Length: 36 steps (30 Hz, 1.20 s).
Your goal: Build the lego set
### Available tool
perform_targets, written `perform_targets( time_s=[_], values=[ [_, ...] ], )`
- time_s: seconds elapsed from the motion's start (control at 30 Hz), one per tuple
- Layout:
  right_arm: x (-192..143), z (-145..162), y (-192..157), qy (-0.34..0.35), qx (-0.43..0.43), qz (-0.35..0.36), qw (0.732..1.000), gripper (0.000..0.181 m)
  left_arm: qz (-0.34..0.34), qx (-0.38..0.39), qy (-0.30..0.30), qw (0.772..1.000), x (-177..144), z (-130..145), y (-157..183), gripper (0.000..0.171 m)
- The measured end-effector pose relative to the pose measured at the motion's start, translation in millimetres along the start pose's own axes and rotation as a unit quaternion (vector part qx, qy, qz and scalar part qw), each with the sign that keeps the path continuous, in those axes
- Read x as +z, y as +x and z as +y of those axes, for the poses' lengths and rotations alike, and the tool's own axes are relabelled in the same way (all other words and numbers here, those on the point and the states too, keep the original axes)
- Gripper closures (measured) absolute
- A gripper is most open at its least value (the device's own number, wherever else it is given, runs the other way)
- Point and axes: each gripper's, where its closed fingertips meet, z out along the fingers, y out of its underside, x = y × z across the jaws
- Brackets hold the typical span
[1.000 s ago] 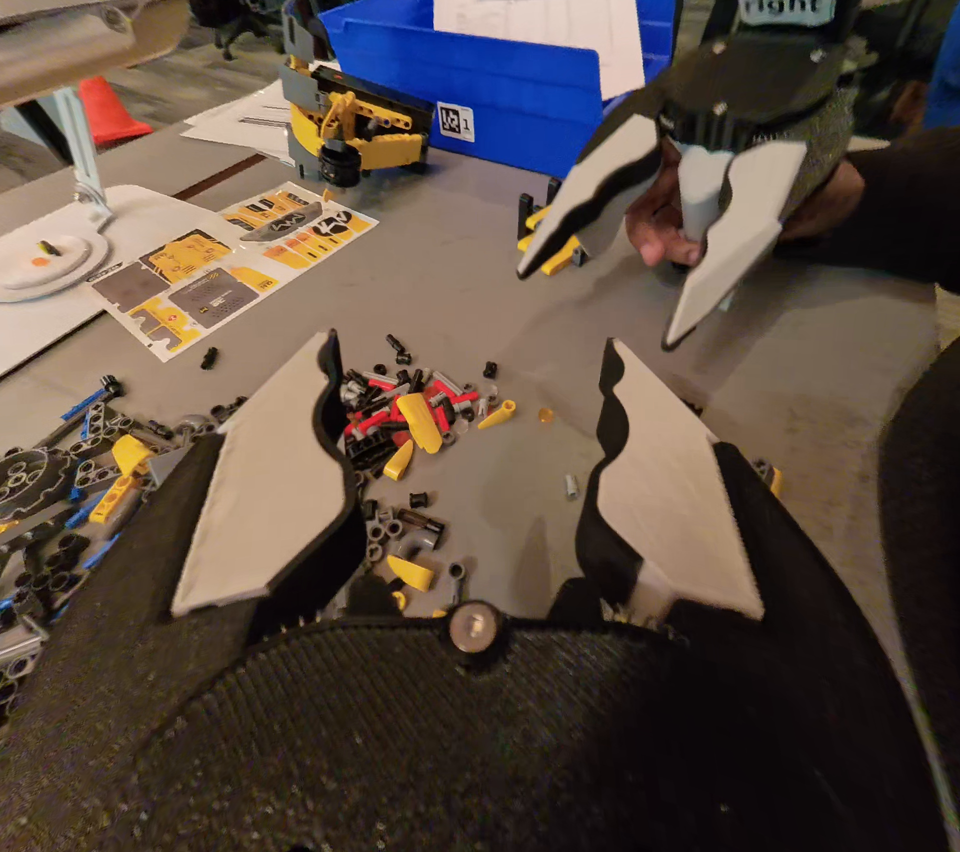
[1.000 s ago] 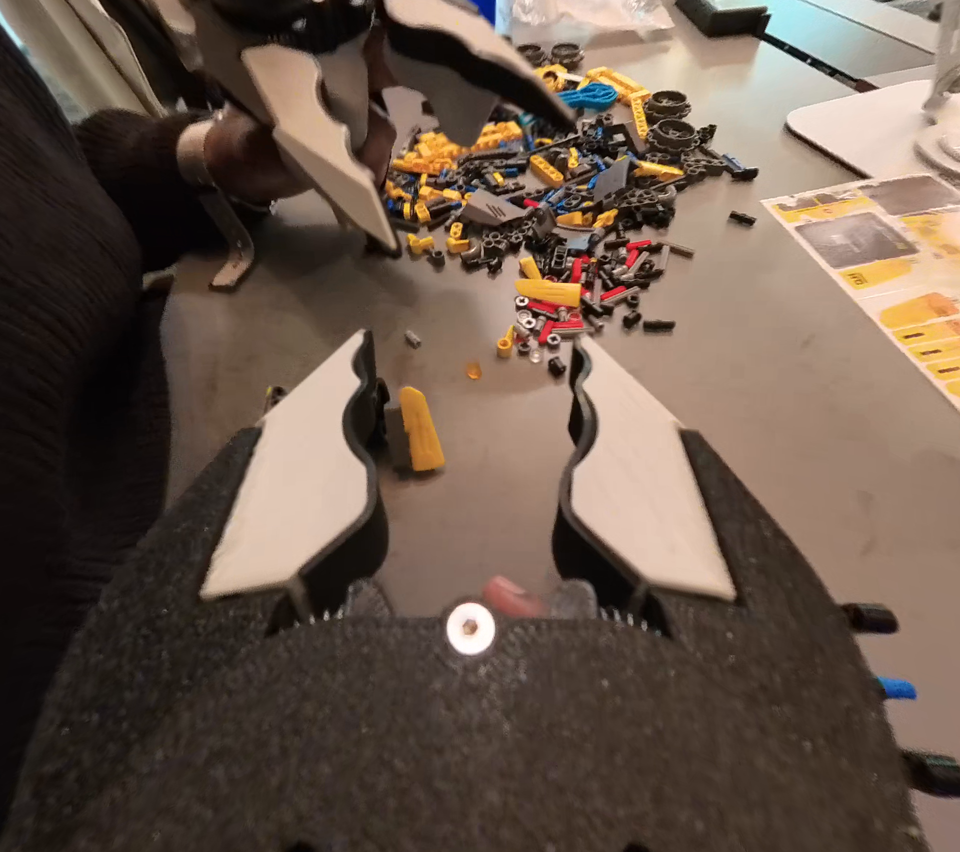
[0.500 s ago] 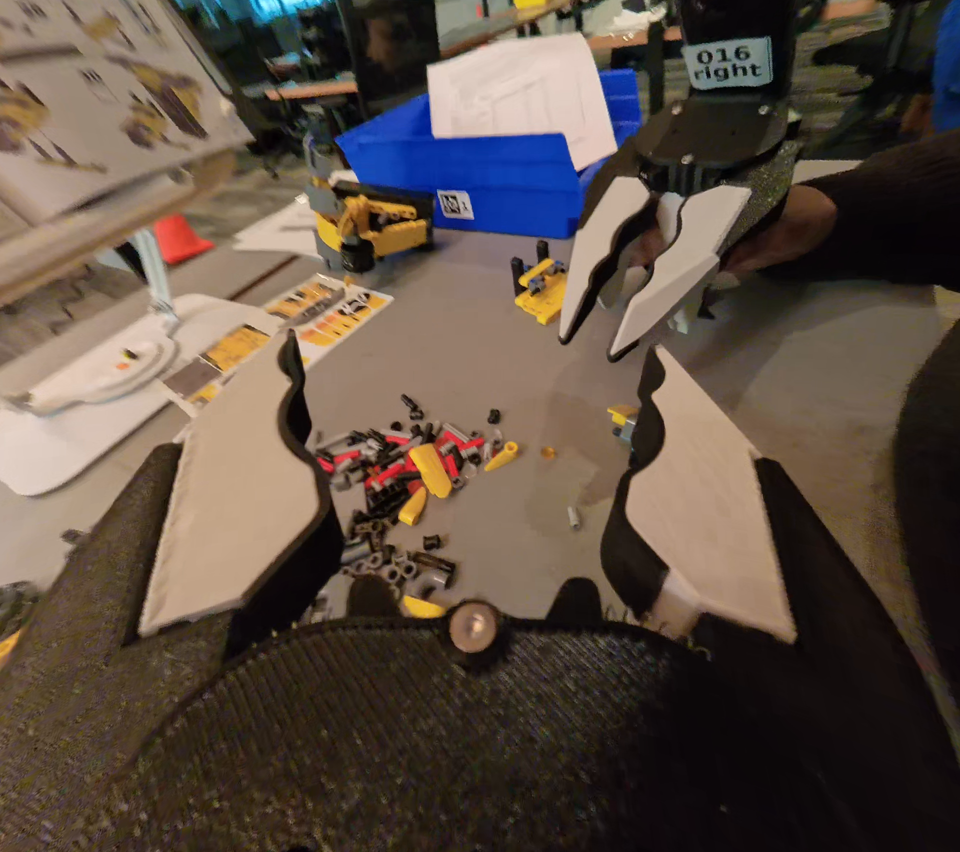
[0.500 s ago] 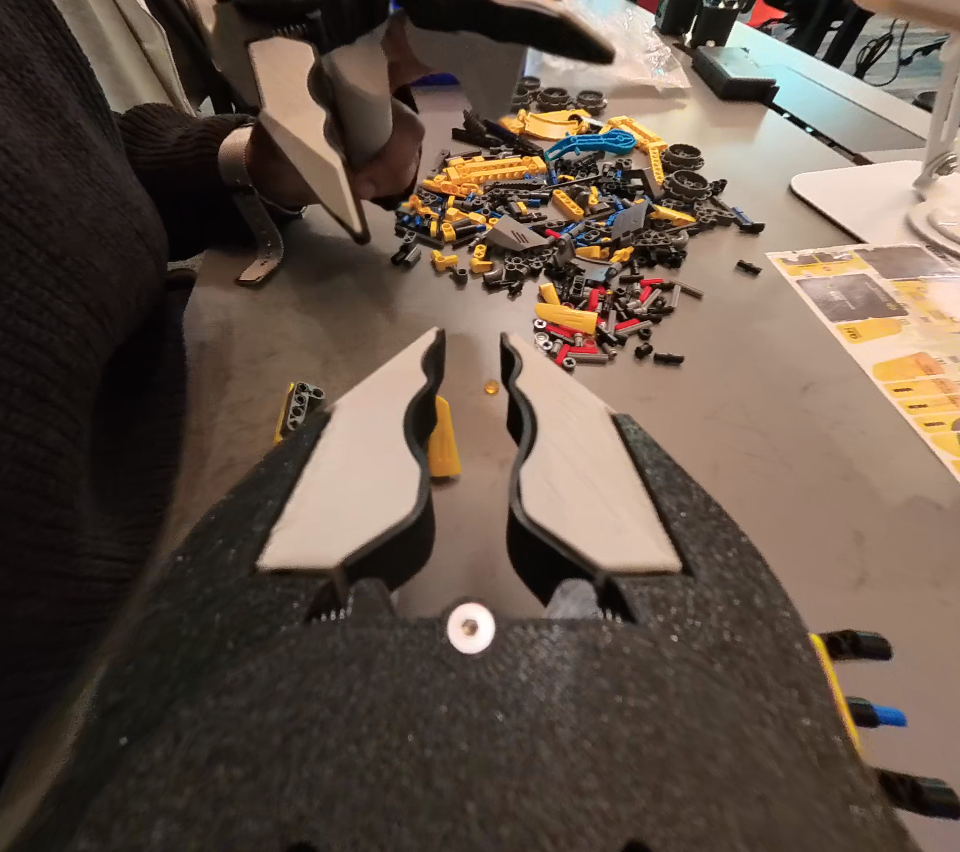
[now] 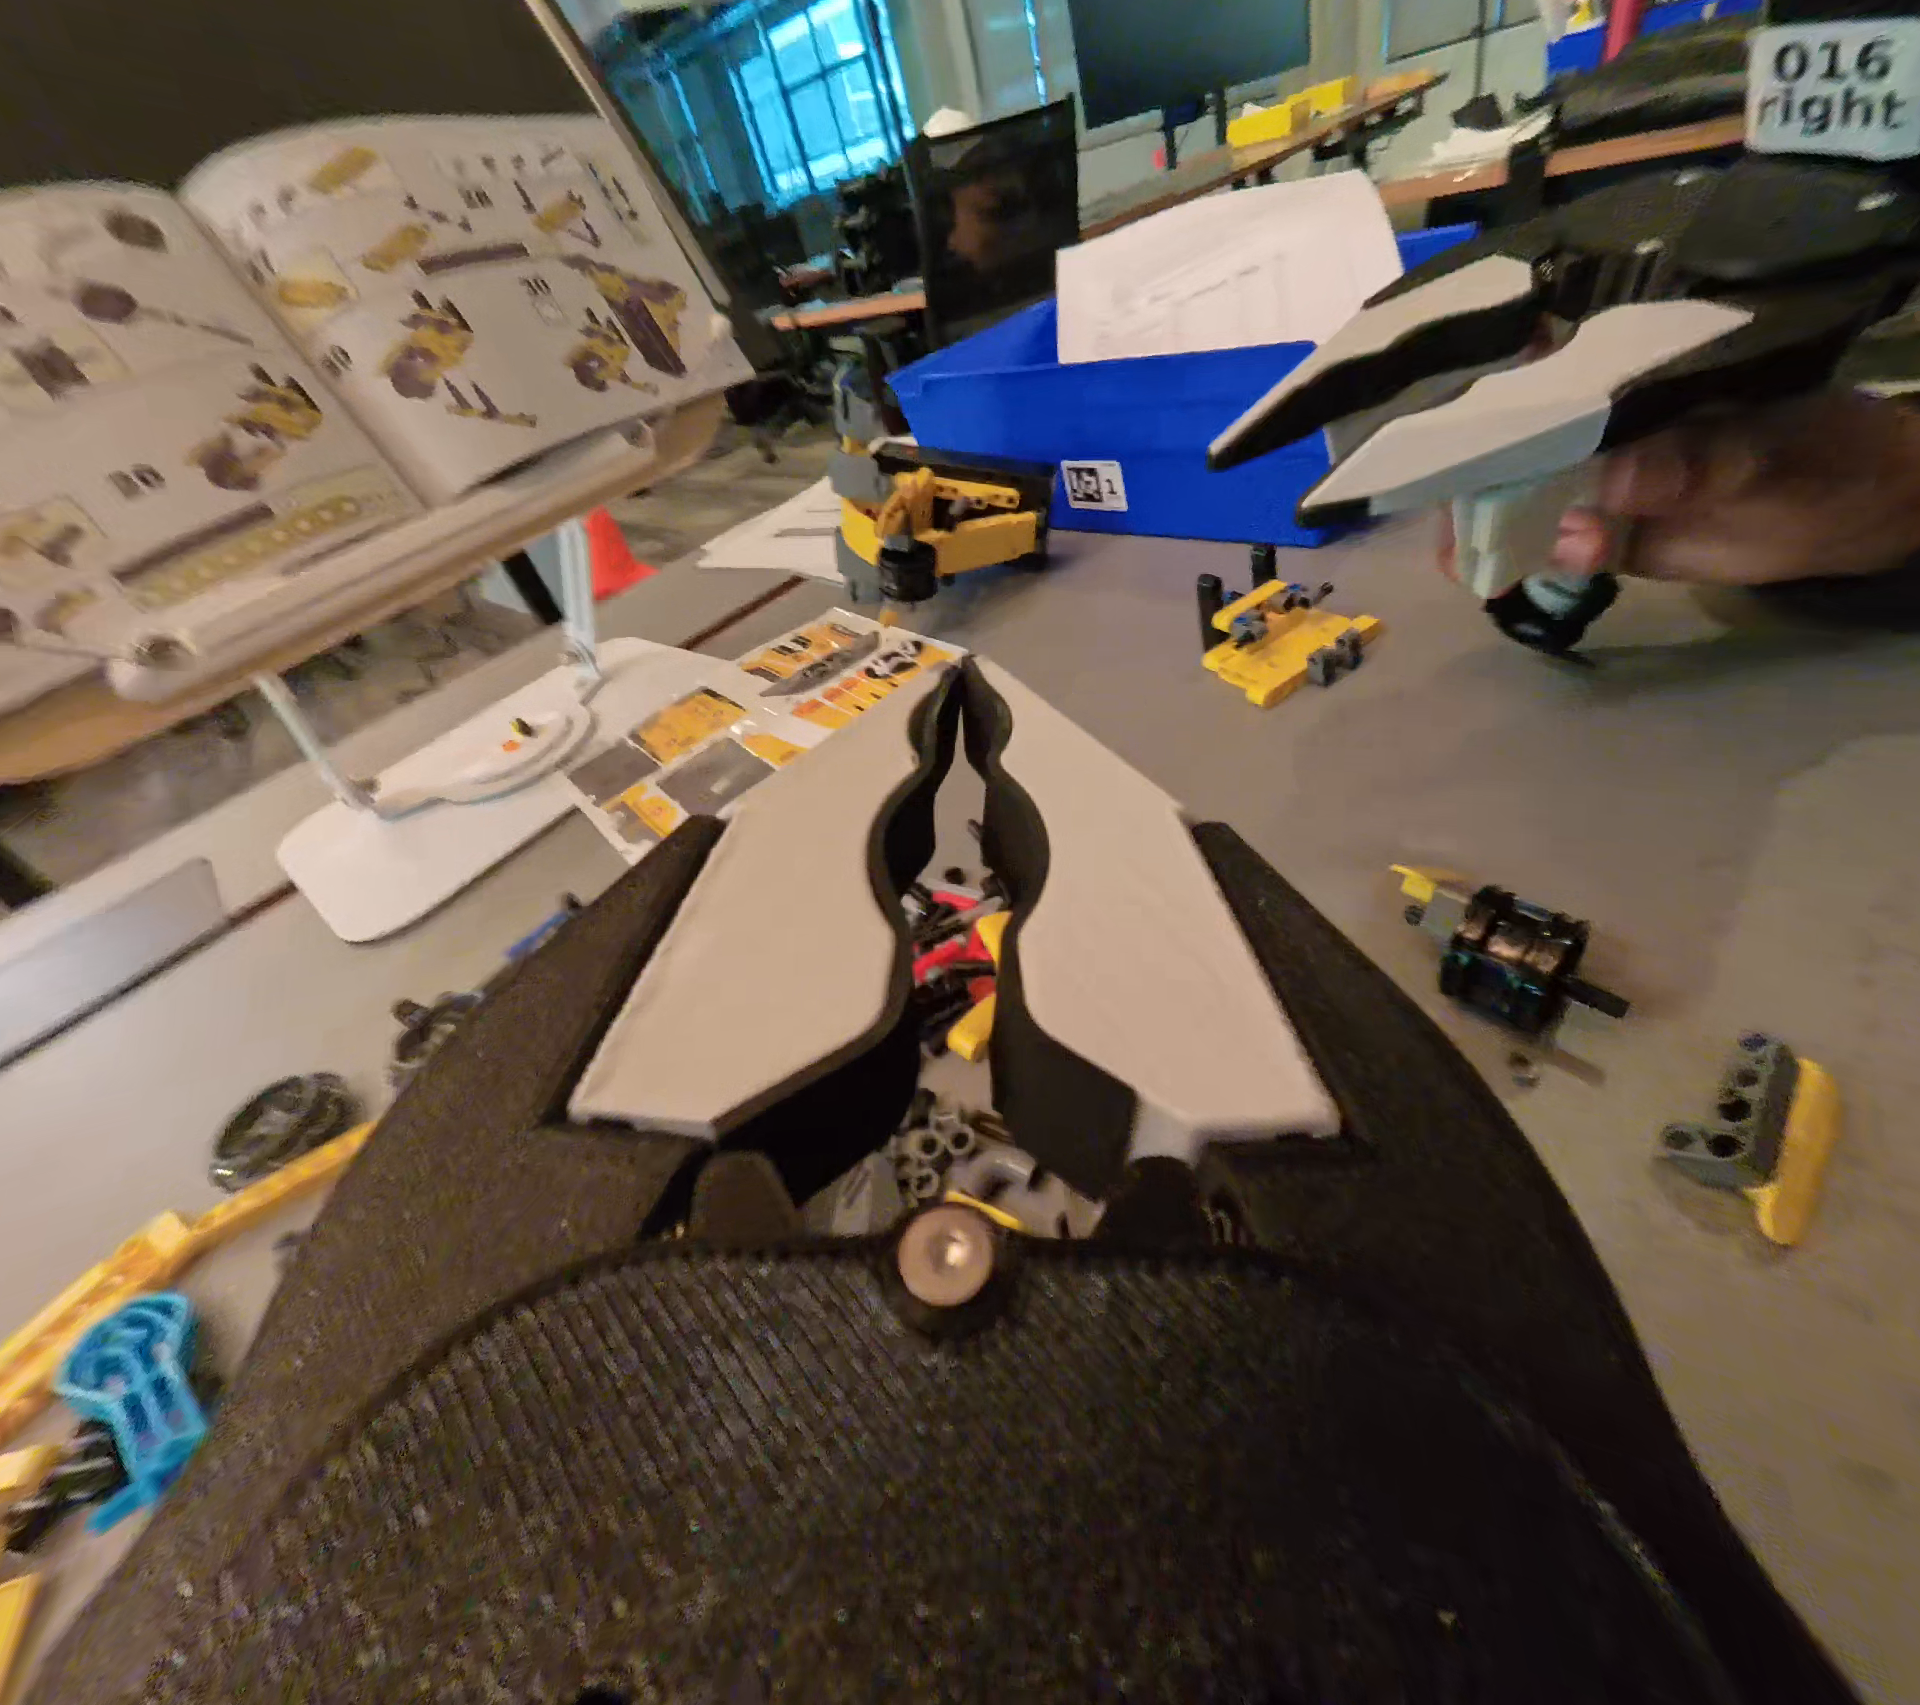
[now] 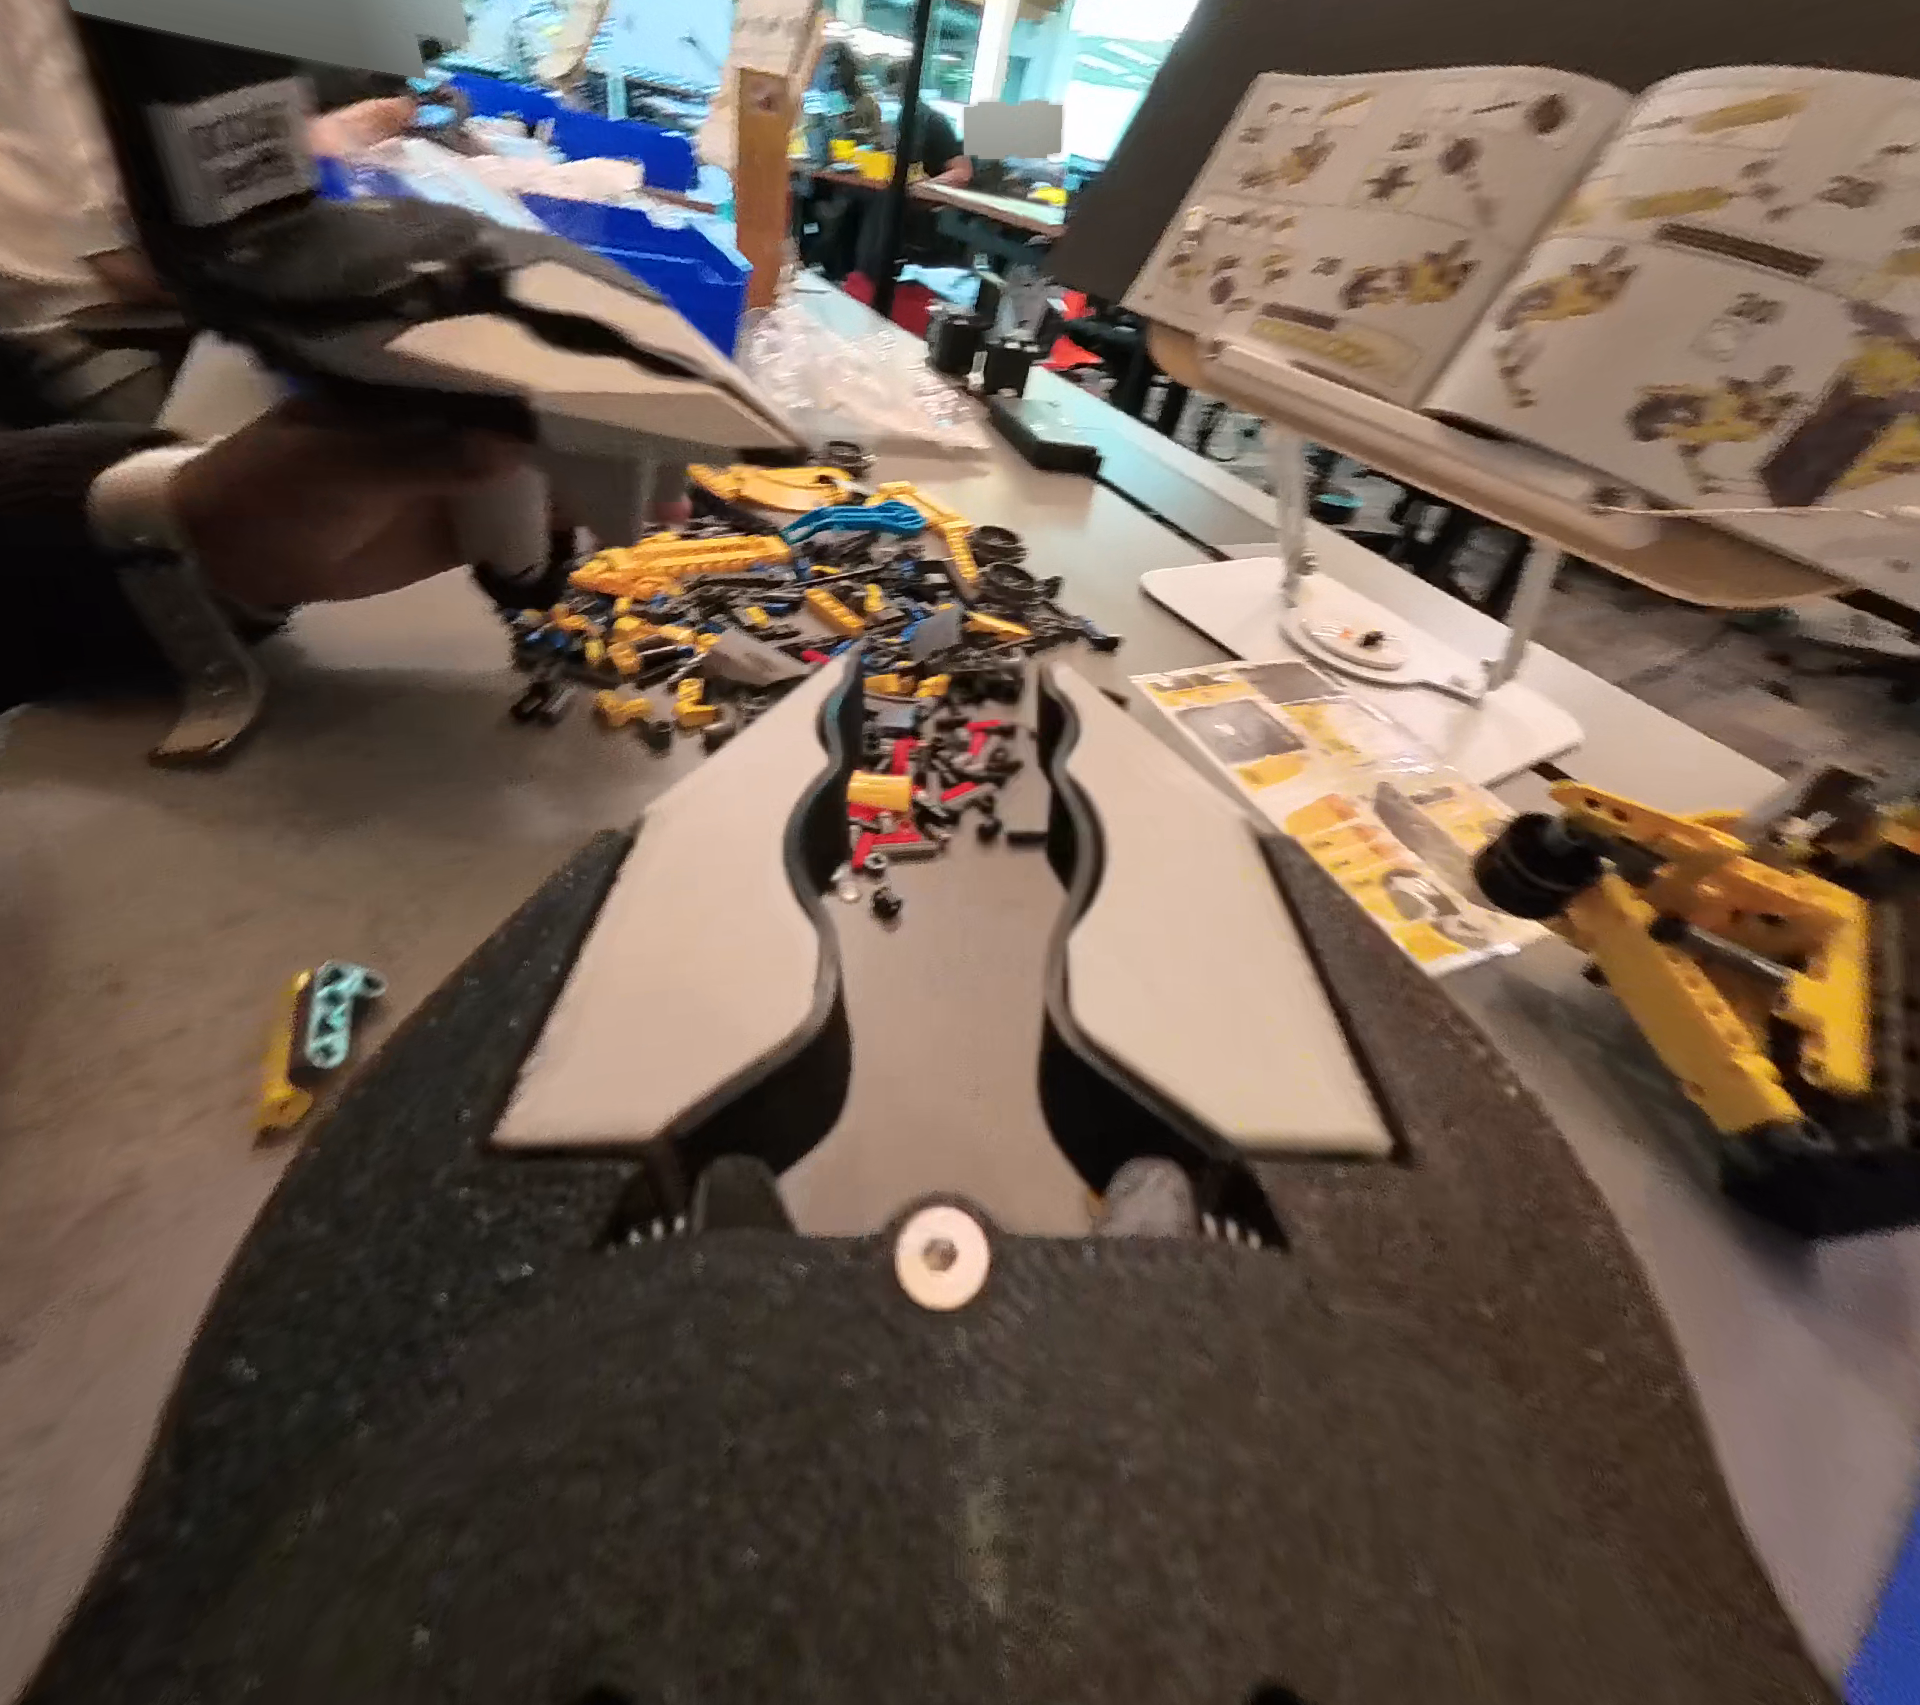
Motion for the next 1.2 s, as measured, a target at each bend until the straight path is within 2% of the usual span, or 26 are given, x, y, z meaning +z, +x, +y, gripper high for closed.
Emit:
perform_targets(
  time_s=[0.1,0.17,0.33,0.4,0.5,0.6,0.73,0.97,1.1,1.2],
  values=[
    [-4,-3,9,0.005,-0.001,0.037,0.999,0.147,-0.043,0.065,0.029,0.997,-4,-9,0,0.171],
    [-6,-3,9,0.003,-0.016,0.045,0.999,0.143,-0.036,0.084,0.032,0.995,-4,-7,6,0.171],
    [-11,-7,17,0.036,-0.032,0.095,0.994,0.124,-0.046,-0.079,0.029,0.995,-6,-9,-11,0.171],
    [-11,-7,19,0.049,-0.03,0.108,0.993,0.112,-0.043,-0.097,0.01,0.994,-5,-2,-15,0.171],
    [-3,3,2,0.03,0.01,0.052,0.998,0.082,-0.066,-0.106,-0.003,0.992,-5,2,-22,0.171],
    [0,8,-1,0.009,0.056,0.025,0.998,0.07,-0.071,-0.126,-0.04,0.989,-1,14,-23,0.171],
    [-2,9,6,0.011,0.086,0.032,0.996,0.07,-0.054,-0.15,-0.055,0.986,1,19,-19,0.171],
    [-4,15,11,-0.004,0.13,0.029,0.991,0.103,-0.065,-0.135,-0.051,0.987,-2,20,-23,0.171],
    [-4,15,15,-0.001,0.131,0.039,0.991,0.104,-0.06,-0.144,-0.048,0.987,-2,20,-24,0.171],
    [-5,16,19,0.0,0.142,0.039,0.989,0.111,-0.046,-0.153,-0.048,0.986,-2,20,-21,0.171]
  ],
)
